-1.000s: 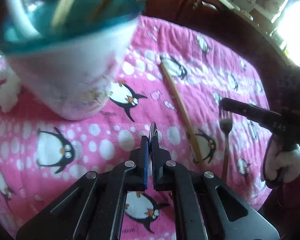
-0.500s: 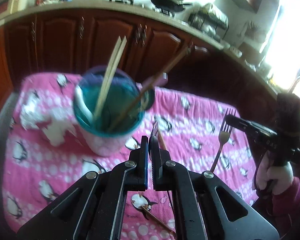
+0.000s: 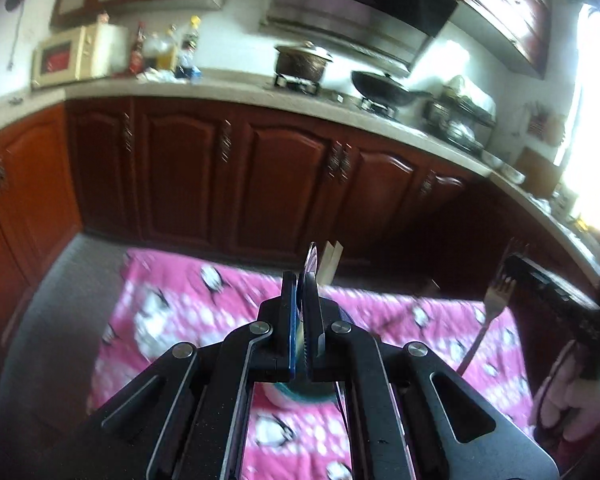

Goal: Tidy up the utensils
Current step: 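Lift the spoon and fork and carry them over the holder with both tools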

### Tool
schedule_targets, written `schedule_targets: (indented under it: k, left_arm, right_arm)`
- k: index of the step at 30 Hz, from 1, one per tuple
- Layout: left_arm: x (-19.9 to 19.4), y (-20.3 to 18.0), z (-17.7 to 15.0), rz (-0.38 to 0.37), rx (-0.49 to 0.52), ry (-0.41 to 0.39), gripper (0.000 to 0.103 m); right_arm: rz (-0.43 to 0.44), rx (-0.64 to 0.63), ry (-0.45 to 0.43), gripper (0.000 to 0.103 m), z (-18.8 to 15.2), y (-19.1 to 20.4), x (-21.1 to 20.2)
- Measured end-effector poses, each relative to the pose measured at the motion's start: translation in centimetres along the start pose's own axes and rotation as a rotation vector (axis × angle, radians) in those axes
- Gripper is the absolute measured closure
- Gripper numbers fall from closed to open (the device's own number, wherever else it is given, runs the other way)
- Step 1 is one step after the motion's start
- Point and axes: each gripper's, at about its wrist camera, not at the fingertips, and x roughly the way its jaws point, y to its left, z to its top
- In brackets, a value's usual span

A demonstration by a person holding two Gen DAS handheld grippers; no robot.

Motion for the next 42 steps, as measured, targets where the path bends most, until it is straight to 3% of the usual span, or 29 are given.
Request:
schedule_targets:
  k: [5,12,19,28,42]
  left_arm:
    - [1.5,0.8,1.6,0.088,0.031,-0.066,0.102]
    - [4.2,0.7,2.4,0.167,0.094,-0.127,0.102]
    - [6.6,0.0,1.3,0.187,0.153,-0.118,0.102]
    - [8.5,-1.1,-1.3,0.204,0.220,-0.063,0.102]
    - [10.1,-1.8,-3.6,0.183,0.207,0.012,0.101]
  right_arm:
    - [-0.070,-0.072,-0.013,0.102,2.2,2.3,3.9]
    - [-0.191,-0.121,-0.010,0.102,2.6,2.5,8.9]
    - [-0.268,-0.163,-0.004,0.102,1.7,2.5,11.2]
    - [-0.247,-0.232,0.070,0.102,-0.5,3.7,13.6]
    - [-0.137,-0.141,0.187,0.101,-2.2,1.8,14.7]
